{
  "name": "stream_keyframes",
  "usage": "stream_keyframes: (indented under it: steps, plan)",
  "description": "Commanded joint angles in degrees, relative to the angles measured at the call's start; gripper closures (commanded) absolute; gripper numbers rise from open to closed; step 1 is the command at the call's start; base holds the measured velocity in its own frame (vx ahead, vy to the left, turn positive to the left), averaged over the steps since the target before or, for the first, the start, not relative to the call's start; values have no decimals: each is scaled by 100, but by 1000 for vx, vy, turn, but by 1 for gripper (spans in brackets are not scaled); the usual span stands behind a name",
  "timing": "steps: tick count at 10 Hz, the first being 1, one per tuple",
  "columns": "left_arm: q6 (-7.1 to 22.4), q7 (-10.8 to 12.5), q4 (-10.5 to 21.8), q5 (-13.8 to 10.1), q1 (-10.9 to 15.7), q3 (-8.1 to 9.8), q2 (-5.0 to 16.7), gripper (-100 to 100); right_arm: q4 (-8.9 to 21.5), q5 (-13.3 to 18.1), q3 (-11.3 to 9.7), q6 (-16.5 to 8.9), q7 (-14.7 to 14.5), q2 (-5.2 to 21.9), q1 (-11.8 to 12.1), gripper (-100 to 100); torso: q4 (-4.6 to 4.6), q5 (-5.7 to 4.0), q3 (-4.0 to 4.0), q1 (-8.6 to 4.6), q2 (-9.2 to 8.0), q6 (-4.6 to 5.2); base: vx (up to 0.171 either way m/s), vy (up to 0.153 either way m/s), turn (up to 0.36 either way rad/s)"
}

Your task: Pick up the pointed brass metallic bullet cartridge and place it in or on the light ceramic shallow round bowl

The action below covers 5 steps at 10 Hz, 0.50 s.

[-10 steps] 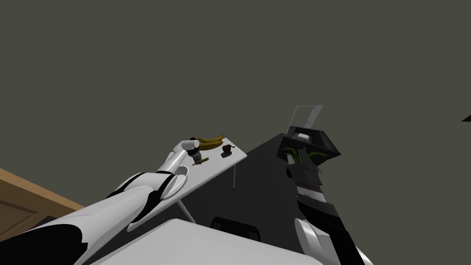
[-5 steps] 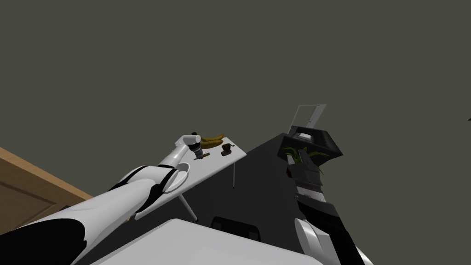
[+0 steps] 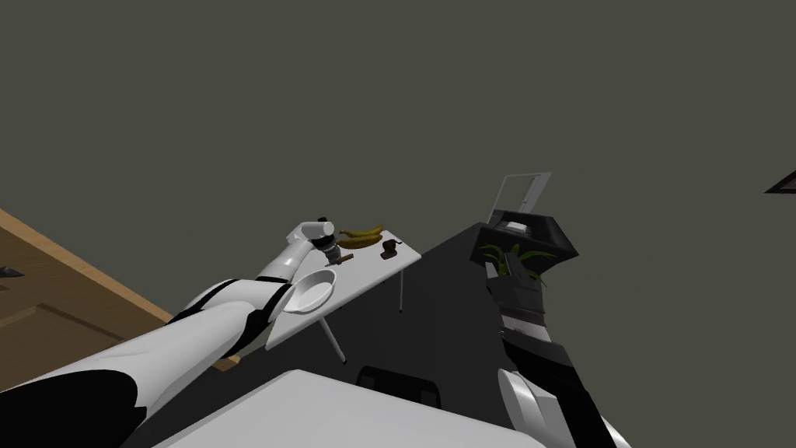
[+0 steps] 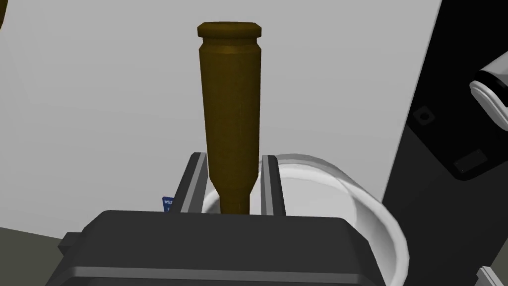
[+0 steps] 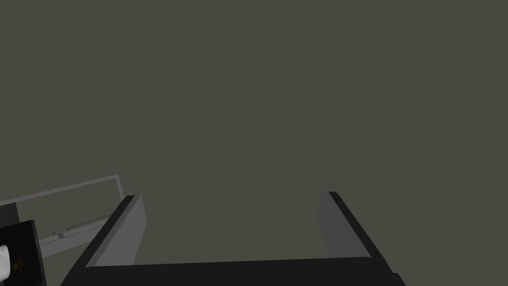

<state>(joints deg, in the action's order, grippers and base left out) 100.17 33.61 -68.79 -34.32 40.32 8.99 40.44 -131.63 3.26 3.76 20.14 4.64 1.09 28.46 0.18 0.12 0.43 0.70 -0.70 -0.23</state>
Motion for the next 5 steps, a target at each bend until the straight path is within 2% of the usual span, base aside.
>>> stream_keyframes:
  steps: [1, 5]
  plan:
    - [178, -72, -154, -136, -111, 89, 82, 100, 0, 0, 0, 0, 0, 0, 0, 0, 0, 0, 0, 0, 0, 0, -90, 127, 1]
    - [735, -187, -421, -362, -309, 265, 230, 100, 0, 0, -1, 0, 0, -1, 1, 0, -12, -7, -22, -40, 34, 11, -57, 82, -9]
